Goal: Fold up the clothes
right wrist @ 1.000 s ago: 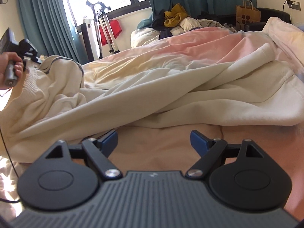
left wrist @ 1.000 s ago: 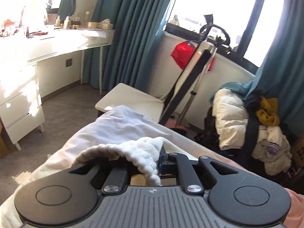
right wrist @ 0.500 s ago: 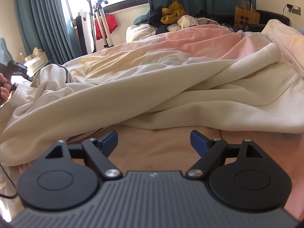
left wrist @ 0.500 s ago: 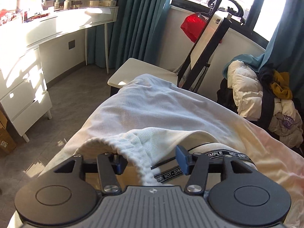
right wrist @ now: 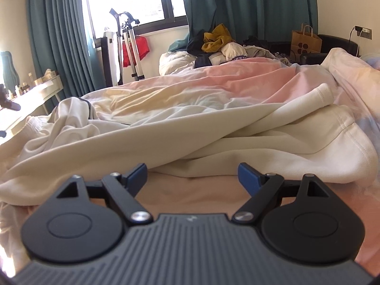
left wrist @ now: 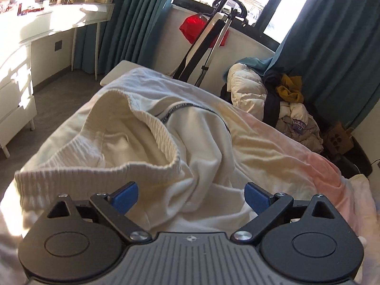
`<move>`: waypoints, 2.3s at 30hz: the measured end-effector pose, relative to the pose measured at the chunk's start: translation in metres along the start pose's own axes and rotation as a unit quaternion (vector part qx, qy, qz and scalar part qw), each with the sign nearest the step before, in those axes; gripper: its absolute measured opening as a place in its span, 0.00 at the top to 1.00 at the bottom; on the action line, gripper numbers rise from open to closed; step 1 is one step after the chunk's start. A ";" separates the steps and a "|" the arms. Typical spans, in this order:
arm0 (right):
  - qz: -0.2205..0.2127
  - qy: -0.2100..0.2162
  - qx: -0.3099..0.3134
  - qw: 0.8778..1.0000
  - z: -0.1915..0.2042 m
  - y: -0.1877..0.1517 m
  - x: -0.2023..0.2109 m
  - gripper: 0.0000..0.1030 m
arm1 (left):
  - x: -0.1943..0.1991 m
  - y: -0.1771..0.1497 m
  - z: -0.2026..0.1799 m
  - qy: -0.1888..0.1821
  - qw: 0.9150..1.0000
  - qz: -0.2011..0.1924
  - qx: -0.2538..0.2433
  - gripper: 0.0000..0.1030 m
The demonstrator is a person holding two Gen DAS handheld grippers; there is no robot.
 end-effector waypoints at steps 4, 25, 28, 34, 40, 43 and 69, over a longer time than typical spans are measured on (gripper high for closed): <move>-0.001 -0.004 0.002 1.000 -0.002 -0.002 0.005 0.18 | 0.006 -0.050 0.010 -0.009 0.999 0.032 0.037 0.07; 0.016 -0.026 0.050 0.998 0.010 -0.010 -0.002 0.18 | 0.004 -0.123 0.069 -0.073 0.972 0.049 0.217 0.20; 0.017 -0.030 0.055 0.998 0.011 -0.010 -0.003 0.18 | -0.003 -0.123 0.071 -0.067 0.971 0.048 0.226 0.21; -0.002 -0.013 0.018 1.000 0.001 0.011 0.002 0.25 | -0.014 -0.125 0.088 -0.067 0.957 0.057 0.276 0.42; 0.007 -0.002 -0.086 0.996 -0.038 0.043 -0.021 0.89 | -0.022 -0.123 0.091 -0.063 0.956 0.061 0.280 0.51; 0.028 -0.004 -0.148 0.989 -0.064 0.053 -0.043 0.98 | -0.024 -0.121 0.093 -0.067 0.954 0.063 0.285 0.52; 0.123 0.022 -0.386 0.914 -0.112 0.096 -0.134 0.39 | -0.030 -0.103 0.104 -0.162 0.941 0.025 0.298 0.27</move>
Point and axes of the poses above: each gripper's, at about its wrist camera, not at the fingertips, and x roughly against the way its jaws point, z to its left, y to its top, the point moved 5 cm from there along -x, roughly the way its jaws point, and after that the axes turned 8 degrees about z, right-handed, at the moved point
